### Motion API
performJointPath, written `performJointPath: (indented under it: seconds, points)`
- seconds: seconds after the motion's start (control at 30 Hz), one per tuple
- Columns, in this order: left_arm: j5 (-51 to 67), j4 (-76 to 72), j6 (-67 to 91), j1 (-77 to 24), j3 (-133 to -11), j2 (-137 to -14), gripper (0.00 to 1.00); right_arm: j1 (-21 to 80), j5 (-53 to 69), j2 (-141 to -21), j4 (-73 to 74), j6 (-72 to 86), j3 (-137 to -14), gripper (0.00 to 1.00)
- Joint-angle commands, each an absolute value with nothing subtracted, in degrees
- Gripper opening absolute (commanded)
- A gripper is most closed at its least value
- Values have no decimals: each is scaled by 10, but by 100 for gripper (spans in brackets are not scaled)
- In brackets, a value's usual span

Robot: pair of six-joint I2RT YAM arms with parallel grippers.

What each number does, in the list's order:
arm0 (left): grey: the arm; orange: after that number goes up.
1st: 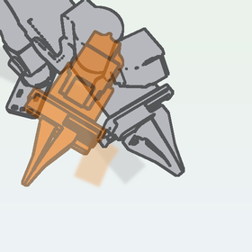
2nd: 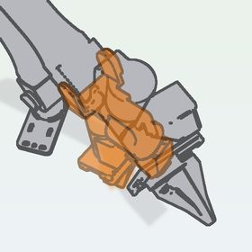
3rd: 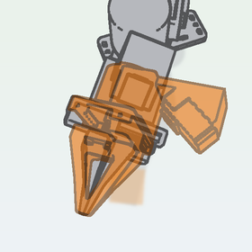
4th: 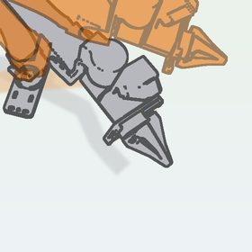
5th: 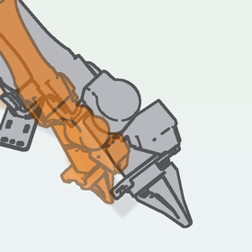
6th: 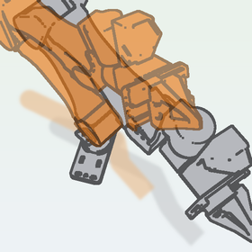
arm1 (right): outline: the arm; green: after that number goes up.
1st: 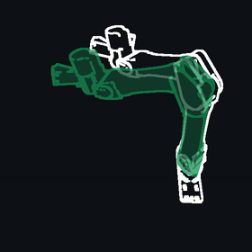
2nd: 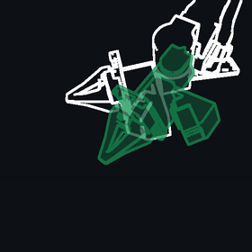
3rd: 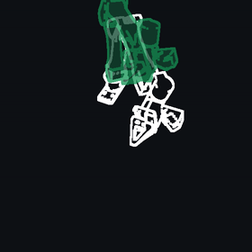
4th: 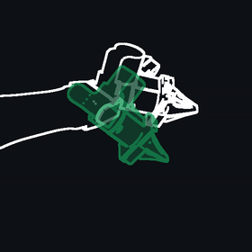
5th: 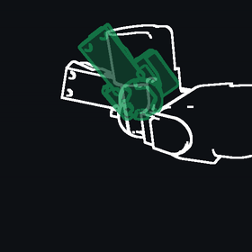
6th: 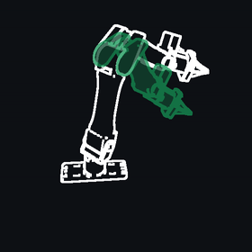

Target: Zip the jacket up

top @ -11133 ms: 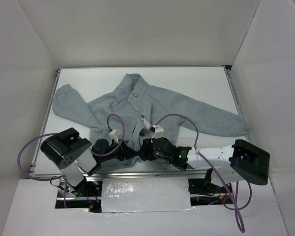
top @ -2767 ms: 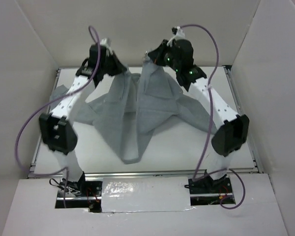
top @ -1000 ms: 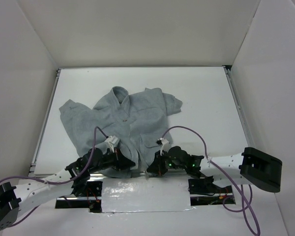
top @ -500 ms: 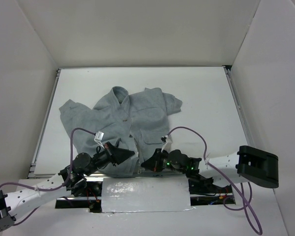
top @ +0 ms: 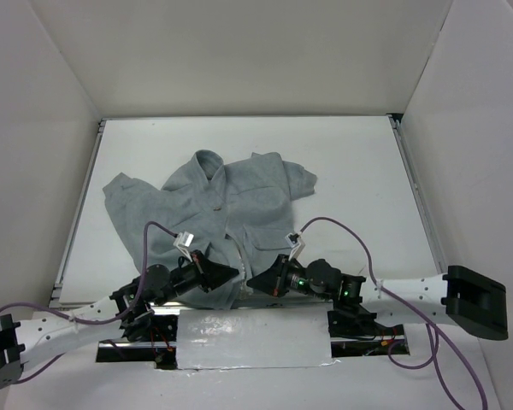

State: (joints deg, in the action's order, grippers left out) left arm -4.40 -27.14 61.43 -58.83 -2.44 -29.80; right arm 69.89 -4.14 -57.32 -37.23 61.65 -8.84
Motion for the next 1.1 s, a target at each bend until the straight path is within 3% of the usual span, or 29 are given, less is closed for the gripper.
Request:
performJointPath:
  seconds: [0.0, 1.07]
  points:
    - [-54, -332, 592, -598, 102, -307, 0, 700, -69, -529, -341, 605, -78, 0]
    - [-83, -333, 581, -599, 84, -331, 0, 701, -102, -462, -248, 622, -105, 0]
